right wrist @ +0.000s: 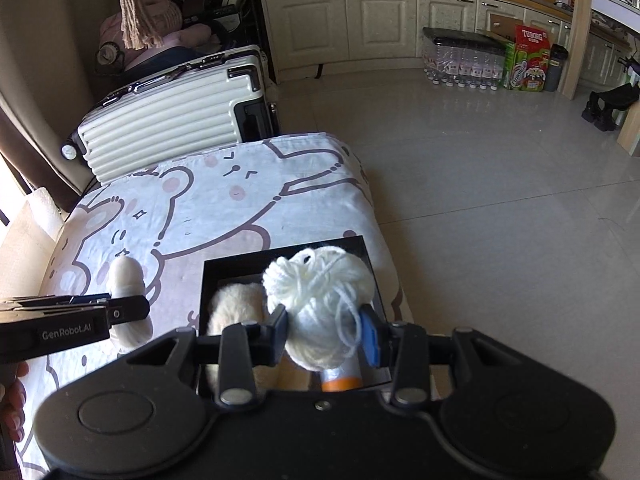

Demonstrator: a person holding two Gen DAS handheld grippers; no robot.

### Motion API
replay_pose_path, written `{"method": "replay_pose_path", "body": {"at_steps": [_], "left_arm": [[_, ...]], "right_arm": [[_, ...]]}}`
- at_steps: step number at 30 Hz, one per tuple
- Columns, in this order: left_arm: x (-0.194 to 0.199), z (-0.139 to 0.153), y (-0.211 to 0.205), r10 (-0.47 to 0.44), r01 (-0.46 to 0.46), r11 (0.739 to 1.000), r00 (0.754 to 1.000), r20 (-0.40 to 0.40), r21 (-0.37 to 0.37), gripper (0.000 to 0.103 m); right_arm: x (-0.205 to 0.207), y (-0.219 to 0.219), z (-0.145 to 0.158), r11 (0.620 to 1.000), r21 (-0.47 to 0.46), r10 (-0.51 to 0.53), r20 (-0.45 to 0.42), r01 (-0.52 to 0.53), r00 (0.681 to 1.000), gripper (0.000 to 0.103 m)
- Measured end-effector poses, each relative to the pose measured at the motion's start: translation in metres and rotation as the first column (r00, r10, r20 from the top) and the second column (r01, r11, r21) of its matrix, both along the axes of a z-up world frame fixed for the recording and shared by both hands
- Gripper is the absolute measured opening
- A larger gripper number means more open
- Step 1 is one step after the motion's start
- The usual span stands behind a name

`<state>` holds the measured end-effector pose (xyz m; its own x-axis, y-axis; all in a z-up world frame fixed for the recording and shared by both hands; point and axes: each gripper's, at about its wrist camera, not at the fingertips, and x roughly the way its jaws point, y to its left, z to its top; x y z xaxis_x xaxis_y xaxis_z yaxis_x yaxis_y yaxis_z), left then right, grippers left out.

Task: Organize objects
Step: 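Lift and carry the cloth with the left tool while the right tool carries the yarn ball to the box, then lower the cloth into the box with the left tool while the right tool lowers the yarn ball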

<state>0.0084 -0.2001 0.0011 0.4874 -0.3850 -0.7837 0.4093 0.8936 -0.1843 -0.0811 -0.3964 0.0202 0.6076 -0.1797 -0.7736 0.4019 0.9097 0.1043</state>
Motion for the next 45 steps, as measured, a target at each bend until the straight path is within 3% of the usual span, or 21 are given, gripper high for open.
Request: {"method": "replay_pose_path", "body": {"at_steps": [13, 17, 34, 41, 45], "left_arm": [[0.010, -0.007, -0.021, 0.007, -0.007, 0.996, 1.000, 0.003, -0.092, 0.031], [0.015, -0.014, -0.030, 0.003, -0.004, 0.992, 1.000, -0.009, -0.128, 0.031], [0.058, -0.068, -0.073, -0.066, 0.046, 0.976, 0.994, -0.084, -0.215, 0.031], [0.070, -0.091, -0.095, -0.104, 0.076, 0.974, 0.987, -0.123, -0.215, 0.031], [0.078, -0.103, -0.101, -0.113, 0.077, 0.971, 0.983, -0.148, -0.225, 0.031]], "right_arm": [[0.029, -0.004, -0.005, 0.996, -0.053, 0.069, -0.084, -0.073, 0.994, 0.039], [0.037, -0.016, -0.006, 0.997, -0.069, 0.031, -0.101, -0.038, 0.994, 0.039], [0.063, -0.053, -0.052, 1.000, 0.012, 0.027, -0.068, -0.027, 0.997, 0.039], [0.076, -0.052, -0.071, 0.996, -0.016, 0.090, -0.125, -0.093, 0.988, 0.038], [0.078, -0.062, -0.076, 0.997, -0.014, 0.070, -0.126, -0.072, 0.990, 0.038]]}}
